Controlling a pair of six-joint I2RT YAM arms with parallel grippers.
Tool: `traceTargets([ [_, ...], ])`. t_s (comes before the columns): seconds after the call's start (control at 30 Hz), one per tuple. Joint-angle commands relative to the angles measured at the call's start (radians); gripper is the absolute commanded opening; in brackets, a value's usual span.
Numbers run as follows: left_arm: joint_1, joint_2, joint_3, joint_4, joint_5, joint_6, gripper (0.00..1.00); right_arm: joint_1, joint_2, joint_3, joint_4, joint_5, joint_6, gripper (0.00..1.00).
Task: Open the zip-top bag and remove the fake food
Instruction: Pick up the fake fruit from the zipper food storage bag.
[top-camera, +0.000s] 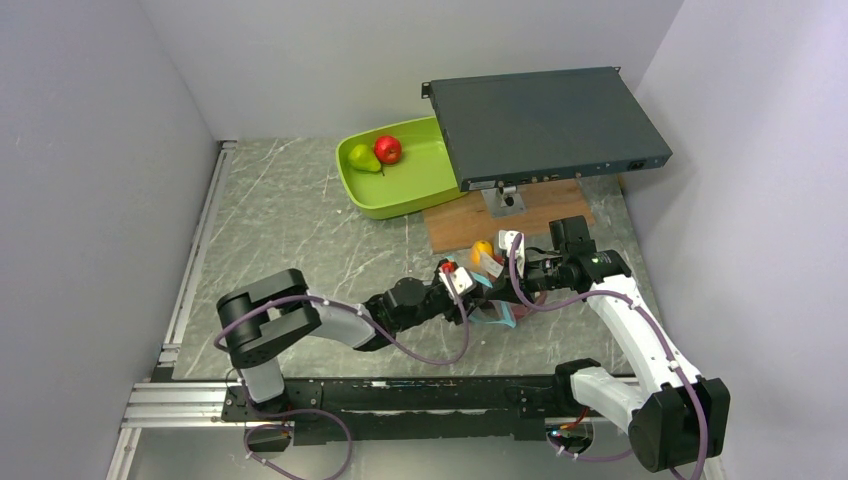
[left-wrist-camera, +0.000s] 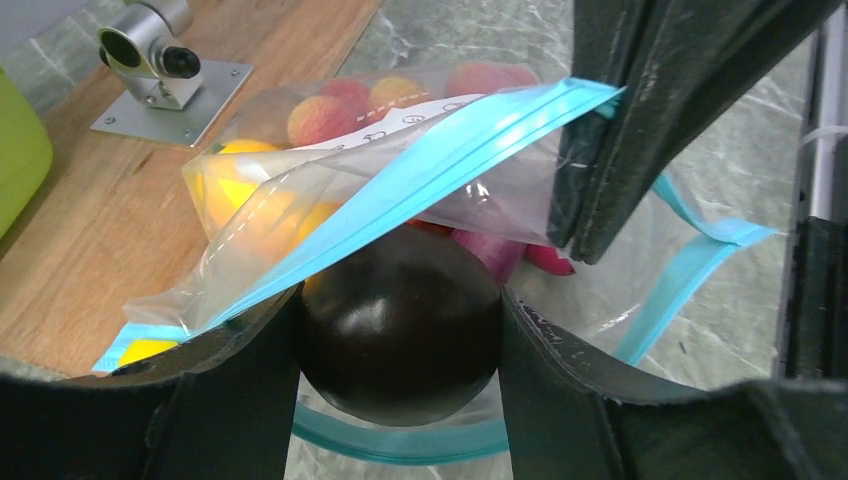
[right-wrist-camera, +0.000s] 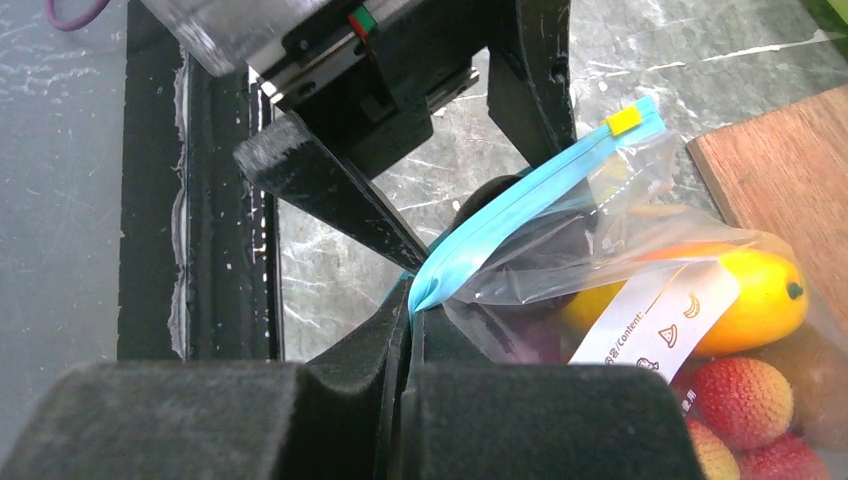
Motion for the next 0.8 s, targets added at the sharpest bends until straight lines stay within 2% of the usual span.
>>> traceTargets([
  [0.0,0.006,-0.074,-0.016,-0.064,0.084,-0.082,0.01,0.002,-0.011,0.012,-0.003,-0.027,0.0,0.0],
  [0.47,0.006,-0.233,-0.086,-0.178,0.278,-0.083,0.0,0.001,-0.012,0.011,0.001,-0.018,0.003,0.0],
  [0.63,0.027,-0.285,-0.115,-0.177,0.465,-0.085,0.0,0.001,-0.015,0.011,-0.001,-0.017,0.002,0.0],
  [0.77,0.07,-0.316,-0.109,-0.213,0.609,-0.148,0.0,0.001,-0.016,0.012,-0.004,-0.018,-0.004,0.0],
])
